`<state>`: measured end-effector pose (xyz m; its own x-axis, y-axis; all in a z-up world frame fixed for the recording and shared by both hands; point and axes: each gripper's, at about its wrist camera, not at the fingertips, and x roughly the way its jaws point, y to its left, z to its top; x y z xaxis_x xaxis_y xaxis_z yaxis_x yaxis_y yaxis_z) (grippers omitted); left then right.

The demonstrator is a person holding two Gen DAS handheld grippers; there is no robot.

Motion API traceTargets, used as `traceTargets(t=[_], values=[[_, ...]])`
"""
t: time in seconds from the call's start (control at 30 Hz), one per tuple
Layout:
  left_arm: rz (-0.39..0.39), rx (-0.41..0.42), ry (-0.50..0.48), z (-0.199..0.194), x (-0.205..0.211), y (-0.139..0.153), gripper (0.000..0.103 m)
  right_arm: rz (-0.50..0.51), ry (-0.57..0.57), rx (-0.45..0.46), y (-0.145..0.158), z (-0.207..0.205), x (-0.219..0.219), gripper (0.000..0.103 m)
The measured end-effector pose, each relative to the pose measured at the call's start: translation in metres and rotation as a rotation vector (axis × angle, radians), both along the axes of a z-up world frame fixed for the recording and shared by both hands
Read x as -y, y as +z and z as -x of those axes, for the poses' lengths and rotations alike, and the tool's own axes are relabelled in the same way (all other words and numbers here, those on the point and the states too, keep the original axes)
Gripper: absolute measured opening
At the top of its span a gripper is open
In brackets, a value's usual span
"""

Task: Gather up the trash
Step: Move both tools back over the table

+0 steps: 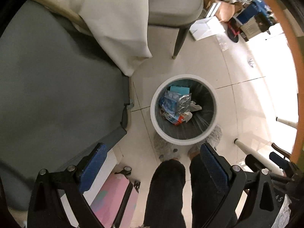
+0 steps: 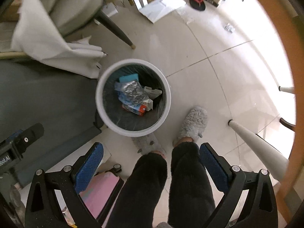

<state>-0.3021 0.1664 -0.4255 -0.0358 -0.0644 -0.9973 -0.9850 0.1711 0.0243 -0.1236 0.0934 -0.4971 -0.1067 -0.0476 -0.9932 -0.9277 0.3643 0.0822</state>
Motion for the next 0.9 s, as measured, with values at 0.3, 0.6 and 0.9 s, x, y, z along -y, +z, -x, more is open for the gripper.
traceTargets(t=[0.3, 0.6, 0.9], values=[[-0.072, 0.016, -0.041, 0.006, 0.034, 0.124, 0.1, -0.1, 0.015, -0.009, 0.15, 0.015, 0.022, 0.102], [-0.187, 0.032, -0.097, -0.019, 0.047, 0.228, 0.1, -0.227, -0.042, -0.055, 0.275, 0.004, 0.044, 0.102], [-0.385, 0.098, -0.288, -0.173, 0.009, 0.323, 0.1, -0.342, -0.189, 0.035, 0.364, -0.122, 0.044, 0.102]])
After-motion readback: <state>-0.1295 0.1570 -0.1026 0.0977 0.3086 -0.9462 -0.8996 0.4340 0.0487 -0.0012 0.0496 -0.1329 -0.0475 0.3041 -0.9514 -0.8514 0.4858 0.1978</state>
